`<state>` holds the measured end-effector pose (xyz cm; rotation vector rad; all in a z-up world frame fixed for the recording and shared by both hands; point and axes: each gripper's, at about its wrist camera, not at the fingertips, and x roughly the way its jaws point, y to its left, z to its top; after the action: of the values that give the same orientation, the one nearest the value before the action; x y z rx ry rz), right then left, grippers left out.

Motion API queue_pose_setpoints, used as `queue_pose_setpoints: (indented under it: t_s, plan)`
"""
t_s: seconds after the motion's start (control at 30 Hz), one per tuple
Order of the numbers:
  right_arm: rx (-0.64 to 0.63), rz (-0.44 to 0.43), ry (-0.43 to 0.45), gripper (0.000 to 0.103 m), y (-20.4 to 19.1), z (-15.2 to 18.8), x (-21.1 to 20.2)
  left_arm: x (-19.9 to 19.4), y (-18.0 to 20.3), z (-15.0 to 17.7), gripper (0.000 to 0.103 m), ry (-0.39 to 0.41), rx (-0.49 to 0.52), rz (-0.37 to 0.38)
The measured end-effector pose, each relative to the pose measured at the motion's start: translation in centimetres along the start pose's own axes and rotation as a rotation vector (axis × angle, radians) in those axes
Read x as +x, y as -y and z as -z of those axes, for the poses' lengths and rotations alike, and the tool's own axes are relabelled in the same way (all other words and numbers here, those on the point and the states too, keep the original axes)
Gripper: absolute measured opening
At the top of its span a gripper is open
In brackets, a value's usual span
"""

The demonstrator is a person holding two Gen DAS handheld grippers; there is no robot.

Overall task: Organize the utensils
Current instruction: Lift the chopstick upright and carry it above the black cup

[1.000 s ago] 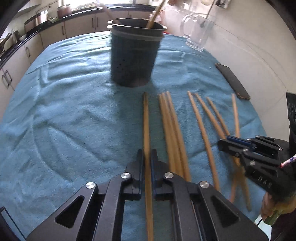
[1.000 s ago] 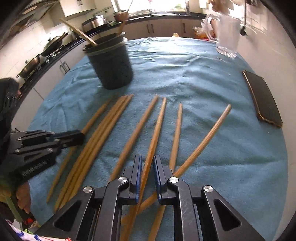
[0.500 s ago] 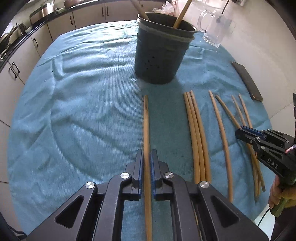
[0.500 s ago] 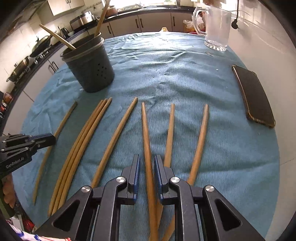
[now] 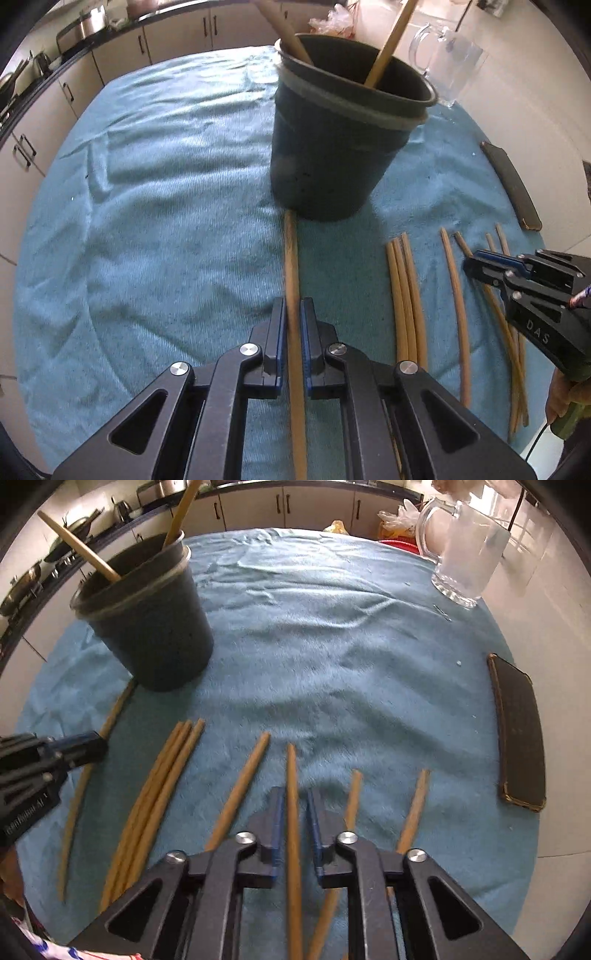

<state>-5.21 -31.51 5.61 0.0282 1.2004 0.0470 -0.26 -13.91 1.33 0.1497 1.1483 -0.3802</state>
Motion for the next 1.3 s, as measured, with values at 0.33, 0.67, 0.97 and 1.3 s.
queue_pose_setpoints:
  t_s: [0.33,0.67,0.97,1.3]
  plan:
    - [0.07,-0.064,0.213,0.006,0.8,1.6,-5.8,-6.3,-0.5,2.4,0.007,0.21,-0.024,0.013]
    - [0.107,-0.122,0.483,0.006,0.6,6.3,-16.3,-15.7,0.0,7.1,0.007,0.435,0.003,0.057]
    - [0.08,-0.109,0.596,0.006,-0.7,9.6,-20.4,-20.4,1.7,10.4,0.007,0.551,0.044,0.069]
    - [0.077,-0.126,0.68,0.006,-0.5,9.6,-23.6,-23.6,2.4,9.3,0.007,0.638,0.035,0.11]
